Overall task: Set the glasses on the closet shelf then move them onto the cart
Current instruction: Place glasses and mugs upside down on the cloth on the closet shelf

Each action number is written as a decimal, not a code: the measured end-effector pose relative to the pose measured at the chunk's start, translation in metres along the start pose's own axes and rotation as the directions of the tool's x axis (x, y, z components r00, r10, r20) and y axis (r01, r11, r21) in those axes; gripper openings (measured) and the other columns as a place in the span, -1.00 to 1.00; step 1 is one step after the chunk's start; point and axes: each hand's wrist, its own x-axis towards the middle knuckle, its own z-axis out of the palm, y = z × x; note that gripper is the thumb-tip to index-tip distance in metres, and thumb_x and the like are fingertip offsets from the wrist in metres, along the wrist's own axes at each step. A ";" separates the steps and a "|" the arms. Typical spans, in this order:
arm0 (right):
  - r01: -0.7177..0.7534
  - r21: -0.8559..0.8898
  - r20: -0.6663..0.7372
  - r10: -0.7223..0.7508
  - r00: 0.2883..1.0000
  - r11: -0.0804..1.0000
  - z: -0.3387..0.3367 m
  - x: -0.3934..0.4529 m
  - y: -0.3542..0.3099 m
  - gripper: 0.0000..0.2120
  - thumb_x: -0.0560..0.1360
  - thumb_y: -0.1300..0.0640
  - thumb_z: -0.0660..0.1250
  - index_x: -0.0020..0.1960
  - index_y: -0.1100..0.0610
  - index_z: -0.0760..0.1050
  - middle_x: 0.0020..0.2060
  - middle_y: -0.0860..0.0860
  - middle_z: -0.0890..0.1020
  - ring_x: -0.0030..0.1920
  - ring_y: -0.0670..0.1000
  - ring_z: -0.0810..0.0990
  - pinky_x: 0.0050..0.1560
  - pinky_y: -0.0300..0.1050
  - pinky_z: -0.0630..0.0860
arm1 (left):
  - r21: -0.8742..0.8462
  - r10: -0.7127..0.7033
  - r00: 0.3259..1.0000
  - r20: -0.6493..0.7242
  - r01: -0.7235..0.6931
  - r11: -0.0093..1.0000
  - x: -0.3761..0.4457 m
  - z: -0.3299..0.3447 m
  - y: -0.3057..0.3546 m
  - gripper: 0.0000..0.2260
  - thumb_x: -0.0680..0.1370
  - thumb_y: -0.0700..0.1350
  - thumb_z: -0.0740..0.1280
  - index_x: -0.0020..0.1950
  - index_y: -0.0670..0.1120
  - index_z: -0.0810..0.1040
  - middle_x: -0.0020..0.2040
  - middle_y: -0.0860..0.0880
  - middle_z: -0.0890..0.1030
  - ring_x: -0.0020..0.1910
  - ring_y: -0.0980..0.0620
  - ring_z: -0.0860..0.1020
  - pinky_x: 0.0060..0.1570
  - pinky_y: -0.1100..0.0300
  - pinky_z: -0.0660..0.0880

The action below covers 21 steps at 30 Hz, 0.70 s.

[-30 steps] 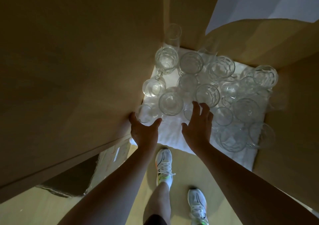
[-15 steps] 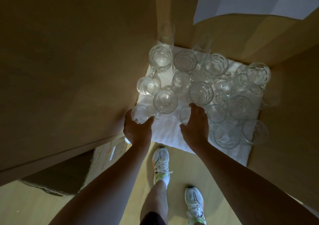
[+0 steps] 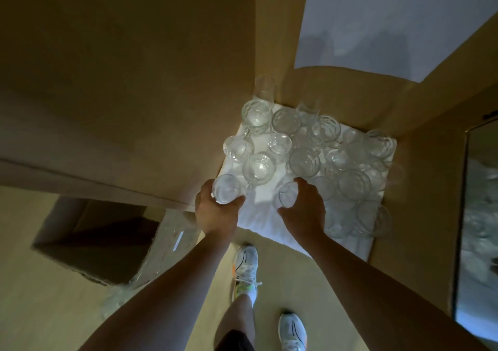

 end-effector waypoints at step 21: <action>0.281 0.179 -0.254 -0.232 0.939 0.943 -0.227 -0.111 -0.127 -0.12 0.22 -0.05 0.62 0.45 0.12 0.37 0.26 0.10 0.59 0.28 0.21 0.54 0.24 0.00 0.50 | -0.312 0.261 0.956 -0.130 -0.290 0.905 -0.131 -0.161 0.199 -0.40 0.13 0.10 0.63 0.12 0.16 0.52 0.11 0.05 0.59 0.04 0.01 0.58 0.09 -0.04 0.58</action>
